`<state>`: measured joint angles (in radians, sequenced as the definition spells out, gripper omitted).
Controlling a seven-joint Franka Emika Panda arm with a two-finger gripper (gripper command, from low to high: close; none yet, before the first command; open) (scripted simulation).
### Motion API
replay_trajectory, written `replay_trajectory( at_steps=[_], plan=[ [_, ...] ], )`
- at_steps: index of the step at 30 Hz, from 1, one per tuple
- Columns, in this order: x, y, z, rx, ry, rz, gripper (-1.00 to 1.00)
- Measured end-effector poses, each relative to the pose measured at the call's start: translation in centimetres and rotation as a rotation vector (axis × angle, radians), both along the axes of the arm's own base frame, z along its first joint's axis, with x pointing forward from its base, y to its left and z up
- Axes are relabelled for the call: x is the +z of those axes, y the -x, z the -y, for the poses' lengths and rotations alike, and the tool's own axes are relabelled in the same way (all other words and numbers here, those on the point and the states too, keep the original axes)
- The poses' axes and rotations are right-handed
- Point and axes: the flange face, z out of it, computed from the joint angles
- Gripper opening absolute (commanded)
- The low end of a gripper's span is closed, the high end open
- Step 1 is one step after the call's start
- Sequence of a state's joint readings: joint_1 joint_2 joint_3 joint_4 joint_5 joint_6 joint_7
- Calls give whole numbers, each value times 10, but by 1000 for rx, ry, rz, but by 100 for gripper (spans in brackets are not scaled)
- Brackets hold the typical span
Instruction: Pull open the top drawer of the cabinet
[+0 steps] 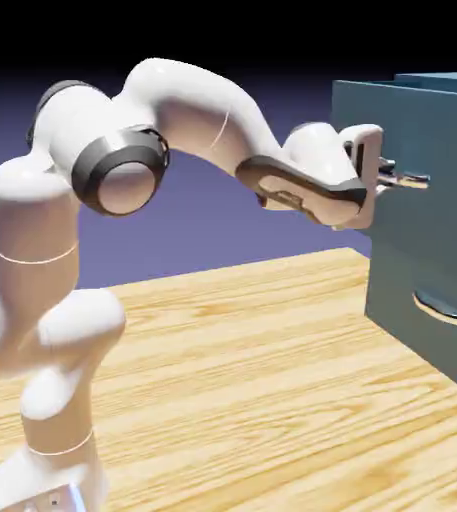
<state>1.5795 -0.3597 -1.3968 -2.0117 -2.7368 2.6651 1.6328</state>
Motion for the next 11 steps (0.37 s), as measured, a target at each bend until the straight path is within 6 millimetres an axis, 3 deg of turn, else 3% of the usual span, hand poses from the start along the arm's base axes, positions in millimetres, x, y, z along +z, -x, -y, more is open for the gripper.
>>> replay_trajectory(
  at_steps=[7, 8, 10, 11],
  plan=[
    [0, 42, 0, 0, 0, 0, -100],
    [0, 50, 0, 0, 0, 0, 100],
    [0, 50, 0, 0, 0, 1, 100],
    [-1, 60, 0, 0, -3, -2, 100]
  ],
)
